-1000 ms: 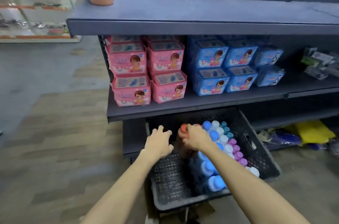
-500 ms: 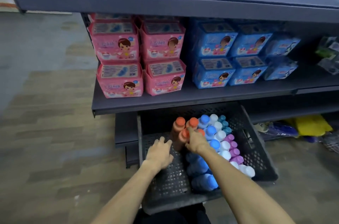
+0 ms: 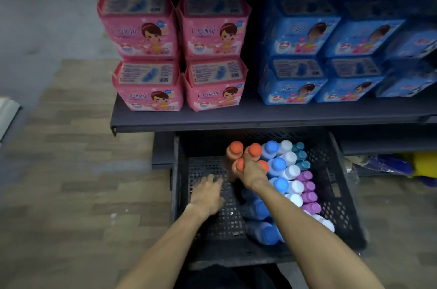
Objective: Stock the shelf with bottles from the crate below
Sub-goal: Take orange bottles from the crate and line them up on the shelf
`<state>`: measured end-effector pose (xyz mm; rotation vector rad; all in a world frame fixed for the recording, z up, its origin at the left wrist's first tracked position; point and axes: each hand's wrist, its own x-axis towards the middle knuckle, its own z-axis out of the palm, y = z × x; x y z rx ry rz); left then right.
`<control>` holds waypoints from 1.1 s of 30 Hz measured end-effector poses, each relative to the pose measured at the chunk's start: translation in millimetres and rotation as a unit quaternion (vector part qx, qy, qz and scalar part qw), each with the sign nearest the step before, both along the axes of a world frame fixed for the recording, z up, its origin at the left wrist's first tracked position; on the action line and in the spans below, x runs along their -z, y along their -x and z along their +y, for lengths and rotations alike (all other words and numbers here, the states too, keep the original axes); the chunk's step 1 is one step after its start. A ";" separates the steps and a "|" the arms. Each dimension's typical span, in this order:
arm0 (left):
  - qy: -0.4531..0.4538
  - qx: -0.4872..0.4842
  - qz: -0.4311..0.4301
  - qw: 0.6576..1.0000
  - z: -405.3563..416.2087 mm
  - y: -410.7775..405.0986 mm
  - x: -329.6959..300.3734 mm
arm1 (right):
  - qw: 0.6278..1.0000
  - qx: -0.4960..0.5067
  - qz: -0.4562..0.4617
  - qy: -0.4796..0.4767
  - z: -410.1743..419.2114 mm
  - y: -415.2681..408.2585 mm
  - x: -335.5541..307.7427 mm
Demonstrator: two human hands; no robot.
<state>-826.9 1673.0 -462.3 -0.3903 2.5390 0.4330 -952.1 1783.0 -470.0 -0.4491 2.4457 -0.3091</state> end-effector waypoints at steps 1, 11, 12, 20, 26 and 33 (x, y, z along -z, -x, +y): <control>0.001 -0.004 0.003 1.000 0.3 0.3 1.6 | 1.000 0.012 0.003 0.004 -1.5 0.9 3.1; 0.001 -0.023 0.000 1.000 3.3 -7.8 16.3 | 0.990 0.120 -0.039 0.055 -12.7 -1.8 5.8; 0.001 -0.022 0.002 1.000 3.3 -8.1 16.5 | 0.989 0.129 -0.042 0.063 -13.3 -3.2 7.0; 0.013 -0.007 0.033 0.999 -9.4 -0.9 4.1 | 0.992 0.121 -0.010 0.044 -9.7 -10.9 2.2; 0.066 0.040 0.087 0.993 -32.3 14.6 -22.9 | 0.988 0.076 0.120 0.063 -19.9 -10.8 -51.1; 0.108 0.114 0.159 0.975 -68.0 39.3 -83.2 | 0.973 0.032 0.190 0.125 -25.4 -4.8 -141.5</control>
